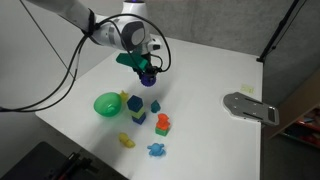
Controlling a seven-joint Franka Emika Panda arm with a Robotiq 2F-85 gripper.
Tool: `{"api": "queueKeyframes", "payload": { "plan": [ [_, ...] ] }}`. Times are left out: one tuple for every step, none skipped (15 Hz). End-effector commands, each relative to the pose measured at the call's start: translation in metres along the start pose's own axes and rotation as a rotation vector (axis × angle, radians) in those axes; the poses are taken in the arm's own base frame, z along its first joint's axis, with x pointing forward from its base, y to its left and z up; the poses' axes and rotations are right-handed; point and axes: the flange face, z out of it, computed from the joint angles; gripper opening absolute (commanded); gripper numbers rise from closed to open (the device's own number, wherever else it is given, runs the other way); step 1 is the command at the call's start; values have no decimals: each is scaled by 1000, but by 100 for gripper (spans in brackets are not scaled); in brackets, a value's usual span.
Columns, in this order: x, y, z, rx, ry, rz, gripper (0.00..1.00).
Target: Place the purple ball in the bowl
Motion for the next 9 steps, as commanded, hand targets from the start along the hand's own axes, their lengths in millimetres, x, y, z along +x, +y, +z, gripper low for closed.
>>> {"api": "queueKeyframes", "payload": {
  "plan": [
    [-35, -12, -29, -12, -27, -63, 35],
    [-42, -17, -33, -12, -35, -81, 35],
    [-49, -23, -37, -8, -49, -103, 35],
    [-56, -30, -41, -5, -59, -124, 35],
    [-63, -38, -44, 1, -69, -150, 35],
    [-69, -45, -47, 5, -75, -174, 35],
    [-76, -54, -49, 13, -88, -202, 35],
    [-83, -64, -49, 14, -97, -230, 35],
    [-89, -73, -49, 17, -110, -258, 35]
  ]
}}
